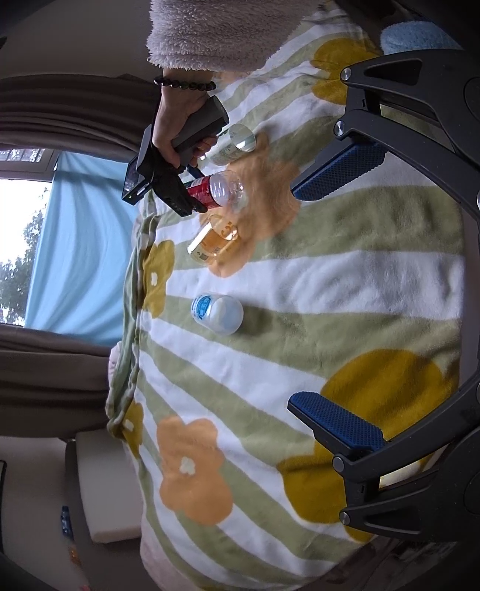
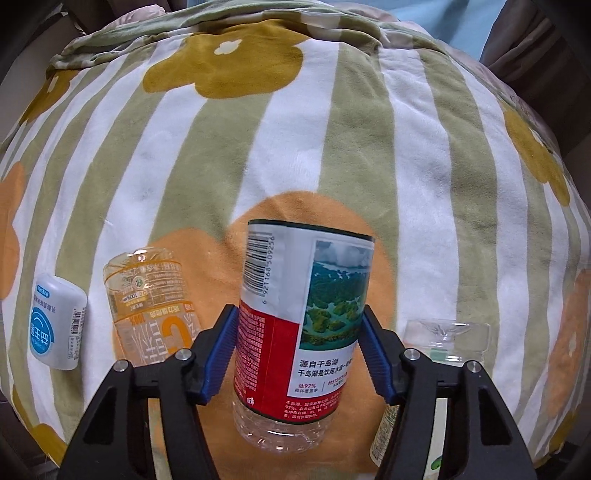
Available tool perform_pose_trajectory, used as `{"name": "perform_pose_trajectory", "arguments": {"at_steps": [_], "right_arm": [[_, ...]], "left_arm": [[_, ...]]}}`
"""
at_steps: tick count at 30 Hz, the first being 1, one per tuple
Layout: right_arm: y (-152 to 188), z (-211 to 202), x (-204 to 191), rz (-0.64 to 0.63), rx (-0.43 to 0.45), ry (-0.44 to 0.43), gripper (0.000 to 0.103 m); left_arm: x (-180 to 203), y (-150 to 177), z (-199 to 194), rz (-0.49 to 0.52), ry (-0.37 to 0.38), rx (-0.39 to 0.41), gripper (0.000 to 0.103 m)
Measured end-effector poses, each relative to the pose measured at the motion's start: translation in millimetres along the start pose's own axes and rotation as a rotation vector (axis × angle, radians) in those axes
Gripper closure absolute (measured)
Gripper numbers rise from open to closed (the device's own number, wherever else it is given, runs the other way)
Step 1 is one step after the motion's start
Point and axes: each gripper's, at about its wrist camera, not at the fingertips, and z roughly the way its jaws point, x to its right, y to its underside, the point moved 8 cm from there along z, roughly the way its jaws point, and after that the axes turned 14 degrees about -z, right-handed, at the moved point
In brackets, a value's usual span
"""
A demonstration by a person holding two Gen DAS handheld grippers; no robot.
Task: Flip cup upside down
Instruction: 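Lift the red-labelled bottle with the right gripper and set it down lying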
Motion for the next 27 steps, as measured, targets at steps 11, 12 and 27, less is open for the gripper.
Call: {"name": "perform_pose_trajectory", "arguments": {"at_steps": [11,12,27], "right_arm": [[90,-106,-69,-0.412,0.020,-0.002,0.045],[102,-107,-78,-0.444,0.003,-0.013,0.045],[178,-39,-138,-0.530,-0.119,-0.143,0.043]], "left_arm": [[8,-5,-33,-0.006,0.024,0.040,0.000],[9,-4,-36,-0.003,0.024,0.042,0.000],[11,-6,-65,0.046,0.001,0.040,0.000]]}}
